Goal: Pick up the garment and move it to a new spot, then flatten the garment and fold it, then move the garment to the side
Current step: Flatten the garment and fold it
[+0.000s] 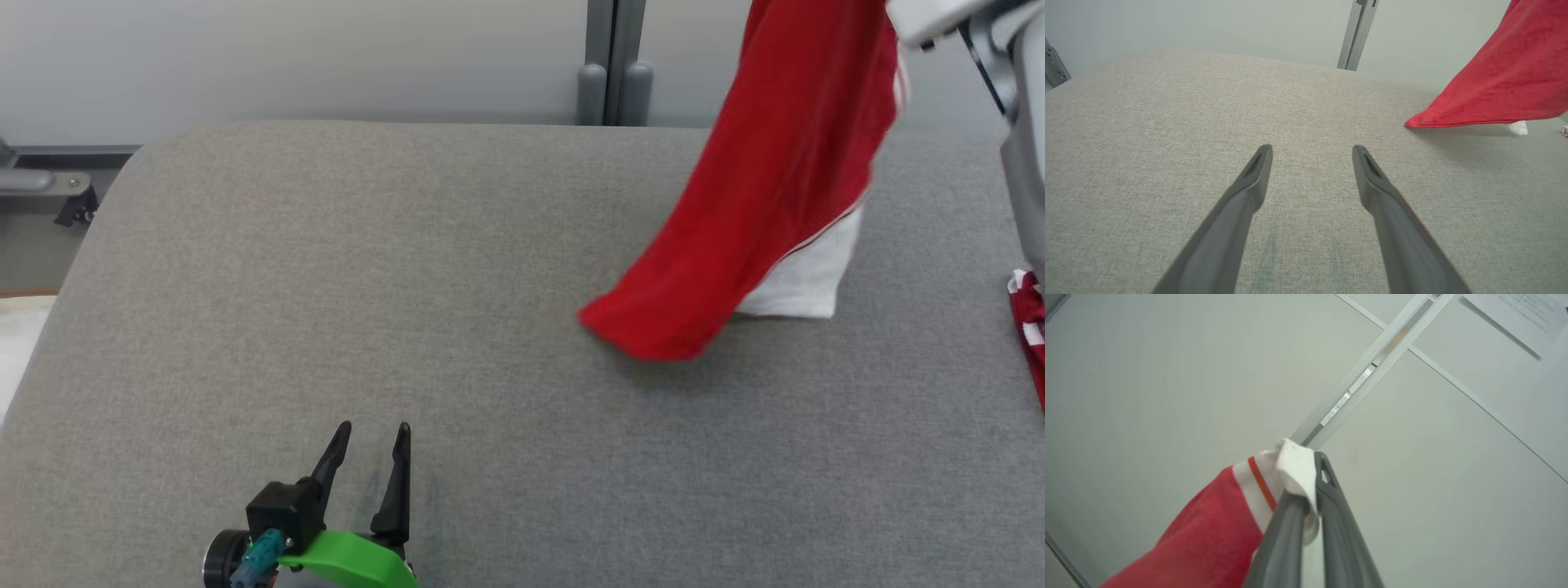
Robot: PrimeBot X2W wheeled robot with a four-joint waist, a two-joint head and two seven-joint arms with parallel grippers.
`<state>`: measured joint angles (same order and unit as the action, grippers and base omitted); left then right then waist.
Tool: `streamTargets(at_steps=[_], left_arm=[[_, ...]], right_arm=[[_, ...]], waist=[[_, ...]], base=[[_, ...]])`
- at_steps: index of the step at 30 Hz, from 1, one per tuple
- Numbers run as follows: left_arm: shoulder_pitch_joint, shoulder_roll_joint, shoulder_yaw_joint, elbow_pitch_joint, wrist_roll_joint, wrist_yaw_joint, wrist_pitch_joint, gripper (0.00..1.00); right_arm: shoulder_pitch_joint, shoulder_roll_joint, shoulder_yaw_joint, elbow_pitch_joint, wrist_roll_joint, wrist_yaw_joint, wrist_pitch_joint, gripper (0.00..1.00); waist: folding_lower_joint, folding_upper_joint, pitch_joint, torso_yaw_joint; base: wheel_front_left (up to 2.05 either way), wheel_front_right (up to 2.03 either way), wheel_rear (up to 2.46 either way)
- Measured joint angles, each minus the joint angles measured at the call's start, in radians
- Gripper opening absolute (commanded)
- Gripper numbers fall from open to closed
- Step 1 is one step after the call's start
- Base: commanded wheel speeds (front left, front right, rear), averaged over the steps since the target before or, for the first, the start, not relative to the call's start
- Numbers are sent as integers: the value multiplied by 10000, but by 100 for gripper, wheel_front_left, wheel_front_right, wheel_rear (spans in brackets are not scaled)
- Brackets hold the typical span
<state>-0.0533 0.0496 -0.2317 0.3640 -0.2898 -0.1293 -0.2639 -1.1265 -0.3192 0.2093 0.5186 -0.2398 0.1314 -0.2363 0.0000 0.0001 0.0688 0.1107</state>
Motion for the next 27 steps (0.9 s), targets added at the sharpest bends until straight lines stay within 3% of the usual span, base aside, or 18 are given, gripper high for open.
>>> streamTargets(at_steps=[6, 13, 18, 21, 27], left_arm=[[-39, 2, -247, -2, -77, 0, 0, 100], [-192, 2, -430, 19, -150, 0, -2, 100], [-350, 2, -508, 25, -192, 0, 0, 100], [-398, 4, -431, 31, -192, -2, 0, 100], [-394, 0, -188, 12, -115, -2, 0, 100]], right_arm=[[-2708, 163, 1937, 1960, 92, 0, 79, 0], [-4032, 646, 3164, 3662, 491, 2, -197, 0], [-4378, 752, 3129, 3229, 821, 2, -253, 0], [-3994, 481, 2844, 3020, 940, 2, -255, 0], [-1276, -336, 1555, 3852, 993, 2, -255, 0]], waist=[[0, 0, 13, 419], [0, -1, 189, 946], [0, -1, 437, 1199], [0, -1, 577, 1243], [0, -1, 595, 964]], base=[[0, 0, 0], [0, 0, 0], [0, 0, 0], [0, 0, 0], [0, 0, 0]])
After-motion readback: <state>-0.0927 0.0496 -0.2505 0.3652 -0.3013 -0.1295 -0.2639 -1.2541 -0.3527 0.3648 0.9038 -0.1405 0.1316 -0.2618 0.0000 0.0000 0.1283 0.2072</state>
